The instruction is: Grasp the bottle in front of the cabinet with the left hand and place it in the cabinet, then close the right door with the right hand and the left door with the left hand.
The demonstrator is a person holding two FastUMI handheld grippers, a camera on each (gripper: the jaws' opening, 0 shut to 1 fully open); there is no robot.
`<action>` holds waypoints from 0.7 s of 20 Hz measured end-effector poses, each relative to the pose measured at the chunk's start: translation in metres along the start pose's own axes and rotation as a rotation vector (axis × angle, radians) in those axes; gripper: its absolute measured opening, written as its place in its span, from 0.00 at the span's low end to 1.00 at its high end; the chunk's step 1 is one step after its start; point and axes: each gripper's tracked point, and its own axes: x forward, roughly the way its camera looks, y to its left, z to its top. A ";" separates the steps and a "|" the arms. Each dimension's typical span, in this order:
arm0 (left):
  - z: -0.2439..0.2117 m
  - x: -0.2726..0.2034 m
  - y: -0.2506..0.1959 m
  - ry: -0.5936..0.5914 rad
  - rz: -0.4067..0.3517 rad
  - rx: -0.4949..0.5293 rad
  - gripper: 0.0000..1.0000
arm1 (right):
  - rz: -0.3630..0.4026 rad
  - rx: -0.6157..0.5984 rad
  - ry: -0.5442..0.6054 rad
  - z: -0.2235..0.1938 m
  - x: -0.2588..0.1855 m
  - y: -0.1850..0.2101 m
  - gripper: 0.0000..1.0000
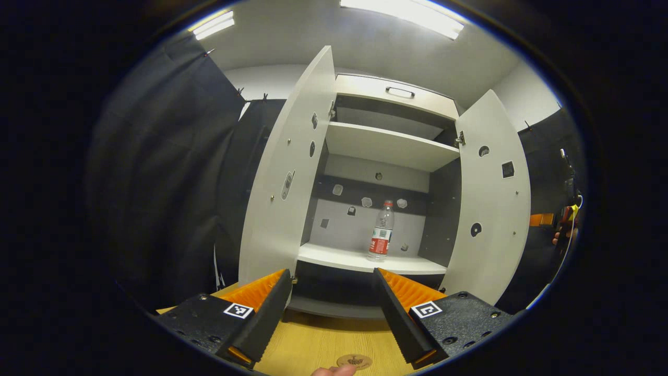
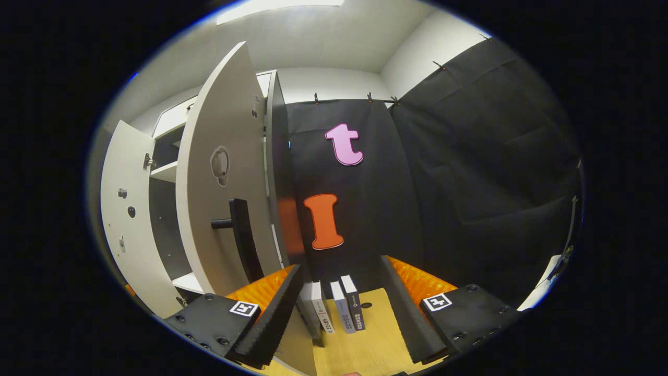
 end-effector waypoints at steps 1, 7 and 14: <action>0.000 0.002 0.000 -0.008 -0.011 -0.002 0.95 | 0.005 0.001 0.011 -0.004 0.000 0.005 0.98; -0.004 0.017 0.003 0.016 -0.056 0.018 0.95 | 0.004 -0.060 -0.010 0.000 -0.002 0.019 0.97; 0.000 0.045 0.009 0.004 -0.108 -0.027 0.94 | -0.070 -0.101 -0.039 0.003 -0.008 0.030 0.95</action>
